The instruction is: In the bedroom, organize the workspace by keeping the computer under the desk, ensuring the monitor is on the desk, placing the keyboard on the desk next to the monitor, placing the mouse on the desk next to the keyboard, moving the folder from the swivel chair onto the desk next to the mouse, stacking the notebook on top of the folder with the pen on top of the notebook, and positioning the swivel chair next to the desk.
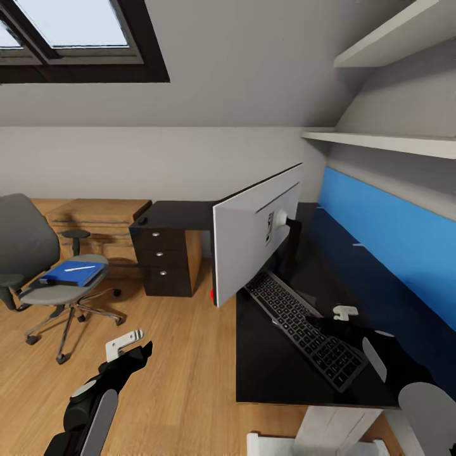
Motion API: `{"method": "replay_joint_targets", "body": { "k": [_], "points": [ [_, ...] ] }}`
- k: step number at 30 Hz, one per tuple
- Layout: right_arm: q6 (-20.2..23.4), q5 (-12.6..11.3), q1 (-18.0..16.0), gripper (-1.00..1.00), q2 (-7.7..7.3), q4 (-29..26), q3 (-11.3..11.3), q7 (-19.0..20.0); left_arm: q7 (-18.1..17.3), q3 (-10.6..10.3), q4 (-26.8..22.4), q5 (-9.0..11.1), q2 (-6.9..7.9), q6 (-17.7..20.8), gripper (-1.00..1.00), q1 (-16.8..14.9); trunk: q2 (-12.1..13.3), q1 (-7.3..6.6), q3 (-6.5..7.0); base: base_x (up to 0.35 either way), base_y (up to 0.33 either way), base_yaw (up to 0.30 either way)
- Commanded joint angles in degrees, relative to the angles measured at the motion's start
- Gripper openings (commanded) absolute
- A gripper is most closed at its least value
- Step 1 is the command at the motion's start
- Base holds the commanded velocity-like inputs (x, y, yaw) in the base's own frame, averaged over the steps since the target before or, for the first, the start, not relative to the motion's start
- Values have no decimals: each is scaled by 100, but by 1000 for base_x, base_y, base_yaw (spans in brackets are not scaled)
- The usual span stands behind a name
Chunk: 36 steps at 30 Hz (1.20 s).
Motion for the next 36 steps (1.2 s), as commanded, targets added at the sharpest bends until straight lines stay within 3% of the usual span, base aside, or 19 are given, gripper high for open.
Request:
{"method": "replay_joint_targets", "body": {
  "k": [1, 13, 21, 29, 36],
  "points": [
    [54, -54, -2, 100, -4, -6, -18, 19, 41, 4, -8, 62, -3, 22, 100, -4, -4, -3, -6, -288, 0, 0],
    [54, -59, -2, 100, -28, -13, -23, 19, 41, 5, -8, 64, -3, 22, 100, -2, -4, -3, -6, -224, 0, 0],
    [50, -59, -2, 100, -21, -5, -19, 19, 41, -1, -8, 64, -11, 22, 100, -4, -4, -3, -6, -45, 0, 0],
    [29, -59, -2, 100, -2, -21, -23, -1, 40, -40, -8, 57, -12, 21, 100, -4, 317, -179, 138, -2, 0, 0],
    [-200, -59, -2, 100, 31, -26, -17, -625, 35, -58, 7, 56, -20, 22, 100, -4, 478, -267, 210, 0, 0, 0]
  ]
}}
